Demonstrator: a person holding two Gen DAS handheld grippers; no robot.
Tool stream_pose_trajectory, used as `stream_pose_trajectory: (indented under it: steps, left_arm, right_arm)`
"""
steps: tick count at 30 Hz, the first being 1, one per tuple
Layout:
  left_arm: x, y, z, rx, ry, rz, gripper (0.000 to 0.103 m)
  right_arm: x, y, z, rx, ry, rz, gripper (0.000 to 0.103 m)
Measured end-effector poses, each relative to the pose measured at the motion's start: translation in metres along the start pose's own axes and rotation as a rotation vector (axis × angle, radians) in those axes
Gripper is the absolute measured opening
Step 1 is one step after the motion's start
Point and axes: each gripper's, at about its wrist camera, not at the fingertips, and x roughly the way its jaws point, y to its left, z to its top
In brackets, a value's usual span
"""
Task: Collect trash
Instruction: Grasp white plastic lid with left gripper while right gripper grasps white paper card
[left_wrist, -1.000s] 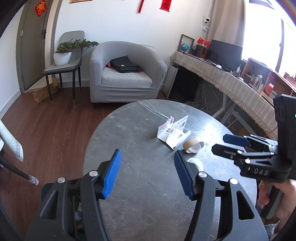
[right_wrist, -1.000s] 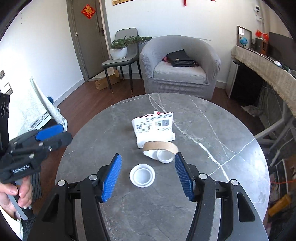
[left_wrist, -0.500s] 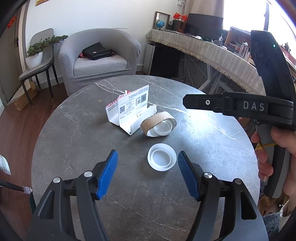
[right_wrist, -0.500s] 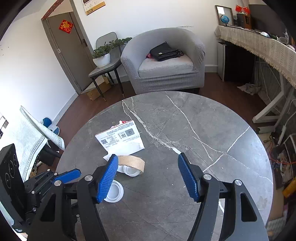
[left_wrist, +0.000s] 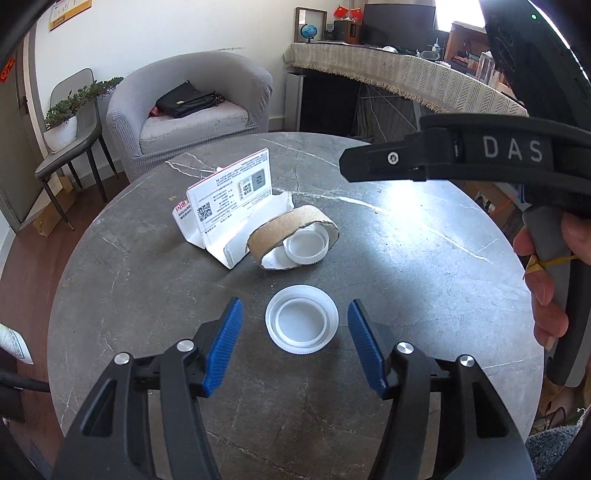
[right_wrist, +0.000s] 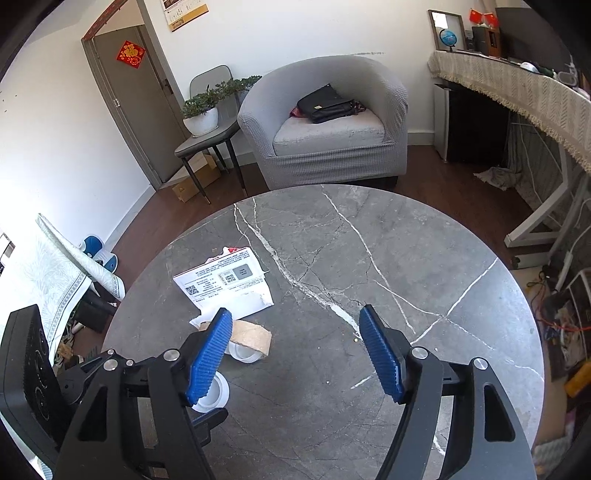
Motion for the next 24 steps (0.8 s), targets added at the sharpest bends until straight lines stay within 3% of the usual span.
stream_pose_trajectory:
  steps: [5,7,16,24]
  left_arm:
    - [0.001,0.001,0.0,-0.014,0.015,0.003,0.042]
    - [-0.002,0.009,-0.001,-0.046,0.017,-0.027,0.042]
    - [-0.029,0.056,-0.006,-0.158,-0.029,-0.019,0.042]
    - [-0.048,0.093,-0.012,-0.264,-0.06,-0.006,0.042]
  right_arm:
    - [0.006,0.005,0.002,-0.05,0.012,-0.015,0.078]
    - [0.009,0.013,0.001,-0.098,0.007,-0.016,0.081]
    - [0.025,0.055,0.0,-0.298,0.014,0.033,0.093]
    - [0.054,0.075,0.014,-0.349,0.038,0.046,0.097]
